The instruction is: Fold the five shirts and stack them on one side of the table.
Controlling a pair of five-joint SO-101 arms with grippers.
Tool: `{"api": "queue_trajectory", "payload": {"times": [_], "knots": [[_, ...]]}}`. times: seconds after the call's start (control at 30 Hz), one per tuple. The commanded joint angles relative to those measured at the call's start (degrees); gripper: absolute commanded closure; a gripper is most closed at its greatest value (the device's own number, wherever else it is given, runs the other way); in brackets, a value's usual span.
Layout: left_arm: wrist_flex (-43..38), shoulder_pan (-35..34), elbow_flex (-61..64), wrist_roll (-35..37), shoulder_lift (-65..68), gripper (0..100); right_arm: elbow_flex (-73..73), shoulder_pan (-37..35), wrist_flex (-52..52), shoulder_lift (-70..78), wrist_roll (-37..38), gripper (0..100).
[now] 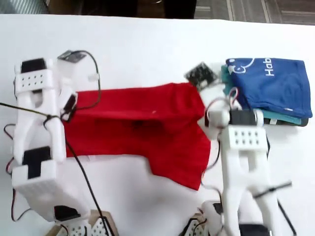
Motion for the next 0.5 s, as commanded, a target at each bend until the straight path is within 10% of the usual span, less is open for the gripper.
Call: {"api": "queue_trajectory", "payload": {"times": [0.0, 0.47], "knots": [[-2.5, -2.6, 6.0, -0.3, -6.2, 97, 5.0, 0.7, -1.1, -7.3, 0.3, 97.8], [-9.3, -6.3, 23.5, -3.9, -9.6, 97, 15.8, 0.6, 2.5, -17.9, 0.4, 97.8]]}}
